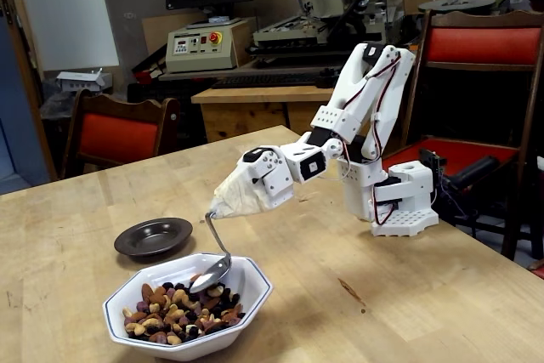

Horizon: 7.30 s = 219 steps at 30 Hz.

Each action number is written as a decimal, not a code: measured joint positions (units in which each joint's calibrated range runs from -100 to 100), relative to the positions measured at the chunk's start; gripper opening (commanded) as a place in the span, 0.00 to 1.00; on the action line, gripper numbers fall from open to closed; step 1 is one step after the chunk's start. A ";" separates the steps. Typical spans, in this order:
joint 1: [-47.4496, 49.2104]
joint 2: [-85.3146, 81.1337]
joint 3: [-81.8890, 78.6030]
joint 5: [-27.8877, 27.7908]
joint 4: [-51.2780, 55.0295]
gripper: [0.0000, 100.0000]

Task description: Use spoon to take food

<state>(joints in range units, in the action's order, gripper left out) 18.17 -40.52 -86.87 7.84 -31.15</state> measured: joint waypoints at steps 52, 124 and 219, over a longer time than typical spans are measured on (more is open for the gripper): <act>4.03 31.16 30.63 -0.15 8.48 0.04; -9.08 1.89 18.62 -5.96 0.56 0.04; -30.77 9.36 9.95 -12.26 0.56 0.04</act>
<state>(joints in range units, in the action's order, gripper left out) -12.60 -31.16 -76.92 -4.42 -30.59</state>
